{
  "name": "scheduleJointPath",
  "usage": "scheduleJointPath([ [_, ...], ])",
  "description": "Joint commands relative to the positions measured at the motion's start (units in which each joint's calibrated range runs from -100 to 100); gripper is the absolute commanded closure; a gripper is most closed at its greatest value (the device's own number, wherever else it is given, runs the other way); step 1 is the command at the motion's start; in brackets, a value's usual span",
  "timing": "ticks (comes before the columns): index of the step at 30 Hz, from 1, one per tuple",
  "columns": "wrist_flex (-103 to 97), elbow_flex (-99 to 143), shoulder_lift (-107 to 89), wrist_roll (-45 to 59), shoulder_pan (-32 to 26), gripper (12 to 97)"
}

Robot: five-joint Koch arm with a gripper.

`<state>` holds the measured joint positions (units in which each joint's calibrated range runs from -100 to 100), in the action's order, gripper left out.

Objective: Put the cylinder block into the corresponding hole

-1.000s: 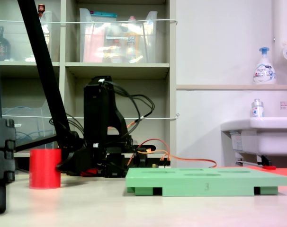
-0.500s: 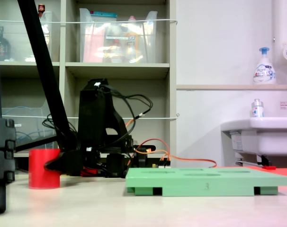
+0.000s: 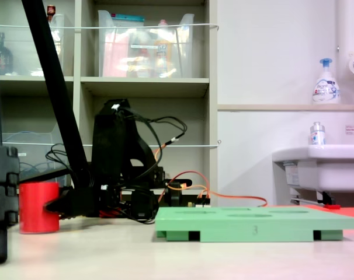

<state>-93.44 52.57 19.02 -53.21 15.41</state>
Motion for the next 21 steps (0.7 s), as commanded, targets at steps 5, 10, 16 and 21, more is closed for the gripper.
scheduleJointPath([
  [5,-6.56,0.67,0.12,-0.54,-0.15,69.3],
  [10,-6.56,1.67,-0.16,-0.54,-0.15,69.3],
  [16,-6.56,3.16,-1.42,-0.59,-0.24,69.1],
  [21,-6.56,5.35,-6.17,-0.59,-0.44,69.3],
])
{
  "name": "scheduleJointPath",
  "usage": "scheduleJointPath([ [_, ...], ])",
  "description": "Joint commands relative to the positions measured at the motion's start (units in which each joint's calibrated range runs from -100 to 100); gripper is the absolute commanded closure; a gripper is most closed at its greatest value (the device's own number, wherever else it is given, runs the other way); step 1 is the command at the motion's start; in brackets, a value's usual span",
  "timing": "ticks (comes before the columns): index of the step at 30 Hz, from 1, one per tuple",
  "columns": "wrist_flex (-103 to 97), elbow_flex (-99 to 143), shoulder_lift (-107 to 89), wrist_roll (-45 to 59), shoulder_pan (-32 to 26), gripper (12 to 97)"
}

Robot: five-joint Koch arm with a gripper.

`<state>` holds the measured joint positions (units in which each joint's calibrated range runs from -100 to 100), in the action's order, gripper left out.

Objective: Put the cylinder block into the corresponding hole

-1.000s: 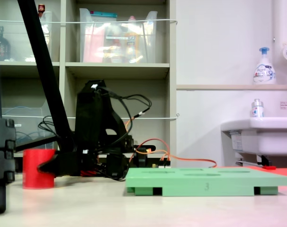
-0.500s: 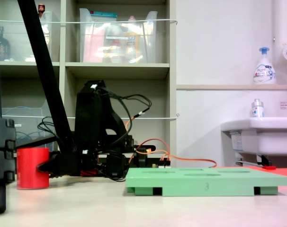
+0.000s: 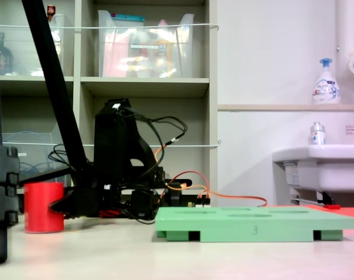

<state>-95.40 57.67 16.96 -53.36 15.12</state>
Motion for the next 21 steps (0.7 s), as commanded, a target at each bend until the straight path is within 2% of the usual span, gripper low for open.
scheduleJointPath([
  [1,-4.6,0.96,-5.93,-0.44,-0.24,69.3],
  [12,-4.6,10.83,-26.74,-0.54,-1.66,69.4],
  [21,-4.6,20.6,-55.09,-0.63,-5.52,69.4],
])
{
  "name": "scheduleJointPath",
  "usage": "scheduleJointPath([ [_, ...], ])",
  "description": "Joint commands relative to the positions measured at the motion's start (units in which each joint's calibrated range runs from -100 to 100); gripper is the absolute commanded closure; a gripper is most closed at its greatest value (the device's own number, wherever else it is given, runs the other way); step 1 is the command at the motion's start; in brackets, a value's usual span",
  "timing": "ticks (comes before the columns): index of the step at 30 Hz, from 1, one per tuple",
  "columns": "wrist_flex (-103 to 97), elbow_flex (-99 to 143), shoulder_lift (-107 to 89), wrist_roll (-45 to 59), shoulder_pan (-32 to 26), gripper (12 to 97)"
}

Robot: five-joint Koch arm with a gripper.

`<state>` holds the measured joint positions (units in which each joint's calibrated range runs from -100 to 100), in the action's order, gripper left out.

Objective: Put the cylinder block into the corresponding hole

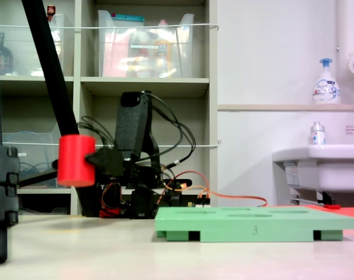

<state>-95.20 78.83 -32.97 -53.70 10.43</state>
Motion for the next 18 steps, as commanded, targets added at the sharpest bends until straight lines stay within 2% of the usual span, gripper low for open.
scheduleJointPath([
  [1,-4.8,0.23,-7.53,-0.29,-1.47,69.4],
  [16,-1.43,5.31,-32.25,2.34,-12.94,69.5],
  [18,0.4,4.72,-34.21,2.83,-13.92,73.2],
])
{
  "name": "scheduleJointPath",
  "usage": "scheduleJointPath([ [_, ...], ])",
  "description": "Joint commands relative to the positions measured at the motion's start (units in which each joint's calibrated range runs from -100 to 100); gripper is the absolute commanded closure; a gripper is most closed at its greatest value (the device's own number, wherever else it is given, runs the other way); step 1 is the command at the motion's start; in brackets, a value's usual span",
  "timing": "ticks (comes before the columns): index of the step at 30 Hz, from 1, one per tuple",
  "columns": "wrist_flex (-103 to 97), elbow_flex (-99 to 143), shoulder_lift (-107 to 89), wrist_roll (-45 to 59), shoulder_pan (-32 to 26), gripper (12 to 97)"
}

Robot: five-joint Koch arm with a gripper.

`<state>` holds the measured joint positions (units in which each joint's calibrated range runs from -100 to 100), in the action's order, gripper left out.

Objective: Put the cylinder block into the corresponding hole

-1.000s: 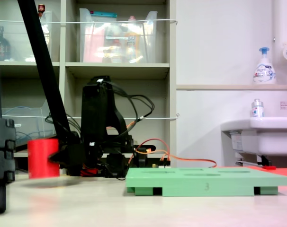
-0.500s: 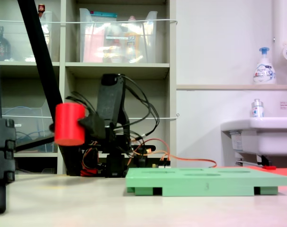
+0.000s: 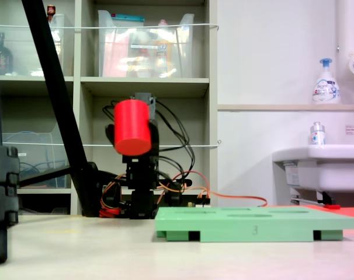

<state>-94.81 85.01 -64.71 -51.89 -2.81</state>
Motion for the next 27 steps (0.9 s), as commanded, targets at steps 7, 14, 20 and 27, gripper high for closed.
scheduleJointPath([
  [7,5.89,-4.95,-3.73,2.39,-5.32,79.7],
  [14,13.01,-9.13,-2.05,4.79,-9.62,79.6],
  [20,13.59,-14.42,6.88,6.01,-12.65,79.3],
  [27,13.49,-23.99,24.06,6.2,-16.36,79.5],
])
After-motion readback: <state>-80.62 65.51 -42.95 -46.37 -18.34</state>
